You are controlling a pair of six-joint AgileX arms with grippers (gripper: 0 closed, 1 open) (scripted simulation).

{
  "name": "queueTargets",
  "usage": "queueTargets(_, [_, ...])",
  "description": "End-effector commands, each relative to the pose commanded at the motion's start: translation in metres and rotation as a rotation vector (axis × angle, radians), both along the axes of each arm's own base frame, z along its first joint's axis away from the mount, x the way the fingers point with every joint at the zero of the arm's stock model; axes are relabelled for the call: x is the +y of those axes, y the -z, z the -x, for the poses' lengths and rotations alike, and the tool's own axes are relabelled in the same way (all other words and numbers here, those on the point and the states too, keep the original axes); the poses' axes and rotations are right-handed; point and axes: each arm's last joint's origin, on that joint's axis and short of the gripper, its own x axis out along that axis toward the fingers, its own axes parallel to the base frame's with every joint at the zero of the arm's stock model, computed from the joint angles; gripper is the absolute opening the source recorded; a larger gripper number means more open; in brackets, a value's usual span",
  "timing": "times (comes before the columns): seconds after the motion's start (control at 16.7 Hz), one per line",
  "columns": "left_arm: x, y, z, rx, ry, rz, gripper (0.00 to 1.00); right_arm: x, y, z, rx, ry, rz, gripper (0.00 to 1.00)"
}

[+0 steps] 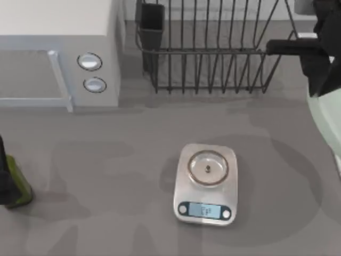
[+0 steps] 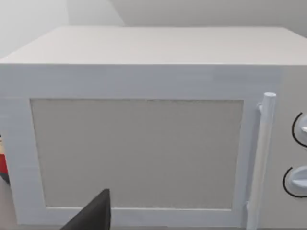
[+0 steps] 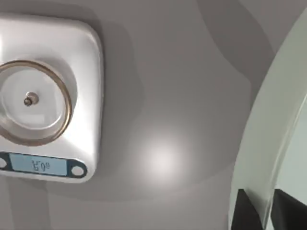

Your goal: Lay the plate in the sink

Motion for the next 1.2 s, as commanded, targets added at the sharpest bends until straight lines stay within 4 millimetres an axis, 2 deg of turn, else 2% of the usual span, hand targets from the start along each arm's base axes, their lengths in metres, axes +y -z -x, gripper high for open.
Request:
queueTargets(0.12, [0.0, 0.0, 0.0, 0.0, 0.0, 0.0, 1.0, -0.005, -0.025, 0.01, -0.012, 0.0, -0.005, 0.0])
queueTargets(0.24, [0.0, 0.0, 0.0, 0.0, 0.0, 0.0, 1.0, -0.009, -0.039, 0.017, -0.021, 0.0, -0.008, 0.0])
queueTargets(0.66, [0.0, 0.0, 0.0, 0.0, 0.0, 0.0, 1.0, -0.009, -0.039, 0.014, -0.018, -0.003, -0.006, 0.0])
queueTargets(0.78, [0.0, 0.0, 0.0, 0.0, 0.0, 0.0, 1.0, -0.014, -0.035, -0.002, -0.008, -0.004, 0.001, 0.0])
queueTargets(0.96, [0.0, 0.0, 0.0, 0.0, 0.0, 0.0, 1.0, -0.029, -0.019, -0.047, 0.012, -0.005, 0.013, 0.0])
queueTargets(1.08, [0.0, 0.0, 0.0, 0.0, 0.0, 0.0, 1.0, -0.047, 0.002, -0.086, 0.029, -0.007, 0.021, 0.0])
queueTargets(1.2, [0.0, 0.0, 0.0, 0.0, 0.0, 0.0, 1.0, -0.072, 0.033, -0.124, 0.049, -0.008, 0.025, 0.0])
